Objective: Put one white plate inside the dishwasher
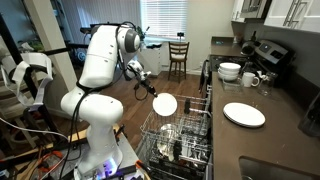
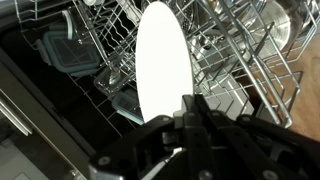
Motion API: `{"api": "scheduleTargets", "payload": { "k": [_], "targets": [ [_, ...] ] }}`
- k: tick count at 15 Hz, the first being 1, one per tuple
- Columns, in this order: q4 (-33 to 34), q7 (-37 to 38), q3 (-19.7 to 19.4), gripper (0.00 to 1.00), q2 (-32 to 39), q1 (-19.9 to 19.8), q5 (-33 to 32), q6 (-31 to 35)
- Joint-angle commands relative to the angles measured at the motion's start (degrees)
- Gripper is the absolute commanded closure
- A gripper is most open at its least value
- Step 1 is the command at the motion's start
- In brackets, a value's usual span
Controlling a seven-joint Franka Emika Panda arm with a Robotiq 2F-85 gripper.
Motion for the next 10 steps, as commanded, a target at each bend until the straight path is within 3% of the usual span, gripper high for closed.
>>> {"api": "scheduleTargets", "payload": {
  "k": [1,4,8,9,10],
  "targets": [
    [-9.1,3.1,1.5,0.99,-8.8,-2.1,-0.4,5.2],
    [-15.4,3.8,2.8,0.99,-14.5,-4.0,0.3,9.2],
    [-24.3,3.0,4.6,0.99,-22.5,-8.2,0.8,20.0],
    [-18.5,3.0,4.4,0.96,-16.2,-6.7,-0.2,15.4],
    [-20.5,2.9,4.6,0.96,-18.0,-7.6,-0.1,17.7]
  ]
}}
